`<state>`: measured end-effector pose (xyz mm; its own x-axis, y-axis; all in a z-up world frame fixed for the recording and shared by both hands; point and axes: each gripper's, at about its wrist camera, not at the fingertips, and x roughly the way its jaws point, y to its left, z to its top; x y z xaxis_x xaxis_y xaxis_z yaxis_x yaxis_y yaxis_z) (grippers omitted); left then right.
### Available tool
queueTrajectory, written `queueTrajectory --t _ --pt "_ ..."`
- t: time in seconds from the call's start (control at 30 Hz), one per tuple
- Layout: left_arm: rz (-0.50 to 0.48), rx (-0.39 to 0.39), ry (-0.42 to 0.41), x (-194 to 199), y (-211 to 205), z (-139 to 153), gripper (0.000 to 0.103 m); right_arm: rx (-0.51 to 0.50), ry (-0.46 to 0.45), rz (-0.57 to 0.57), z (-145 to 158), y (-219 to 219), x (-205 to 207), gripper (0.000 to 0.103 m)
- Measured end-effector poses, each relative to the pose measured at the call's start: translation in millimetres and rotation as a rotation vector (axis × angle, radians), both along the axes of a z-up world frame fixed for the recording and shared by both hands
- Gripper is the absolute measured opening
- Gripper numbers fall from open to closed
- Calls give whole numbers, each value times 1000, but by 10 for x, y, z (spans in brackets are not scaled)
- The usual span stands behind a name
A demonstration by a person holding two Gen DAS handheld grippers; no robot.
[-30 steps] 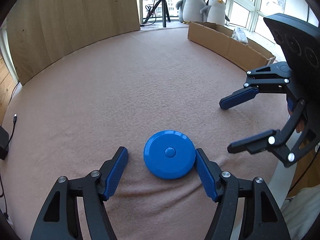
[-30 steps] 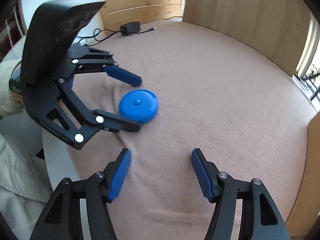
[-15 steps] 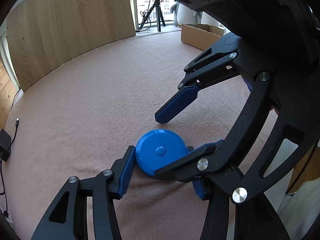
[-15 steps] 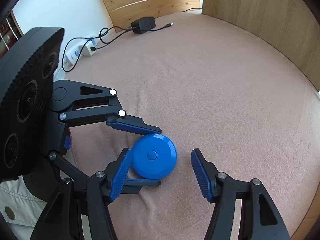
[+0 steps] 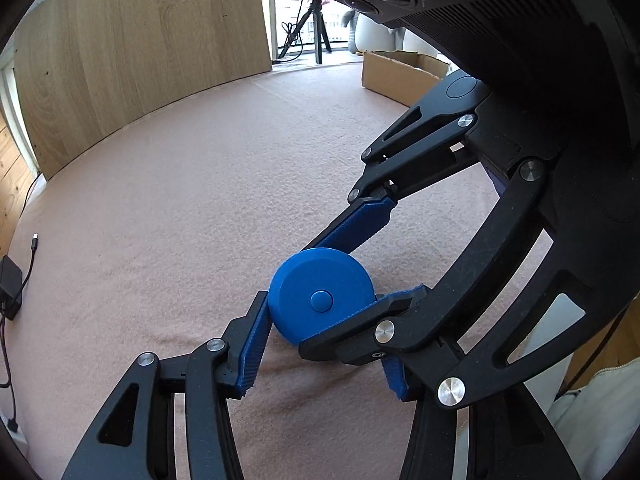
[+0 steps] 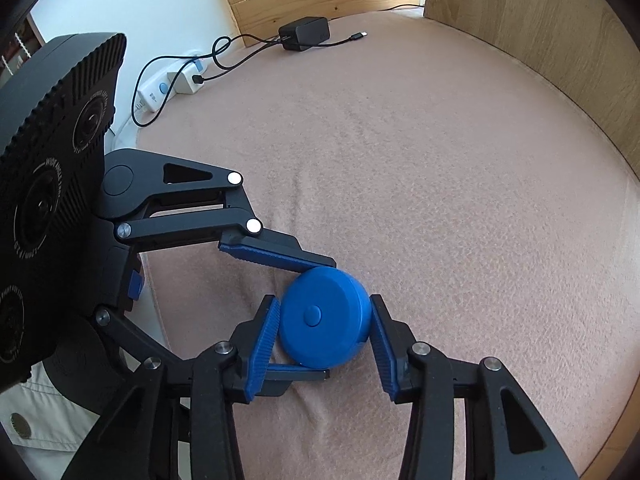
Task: Organize objects
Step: 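Close the left gripper on the blue disc while the right gripper holds it, then carry the blue disc with both grippers over the cardboard box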
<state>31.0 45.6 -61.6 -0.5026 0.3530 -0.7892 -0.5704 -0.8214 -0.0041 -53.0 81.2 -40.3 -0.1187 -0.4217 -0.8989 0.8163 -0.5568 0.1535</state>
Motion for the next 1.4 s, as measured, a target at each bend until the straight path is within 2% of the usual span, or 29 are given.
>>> queueTrajectory --t 0.47,0.73,1.03,1.4 --pt "-51 -26 90 -148 237 506 53 -61 95 -41 501 150 -78 40" --pt "-134 -37 137 -228 598 734 53 -72 145 -106 696 422 -71 39" --pt "-309 -20 180 -380 1418 946 53 -79 226 -289 938 1133 -75 38" --pt "-549 -15 221 -626 2753 1110 53 -57 295 -550 1073 2361 -15 37"
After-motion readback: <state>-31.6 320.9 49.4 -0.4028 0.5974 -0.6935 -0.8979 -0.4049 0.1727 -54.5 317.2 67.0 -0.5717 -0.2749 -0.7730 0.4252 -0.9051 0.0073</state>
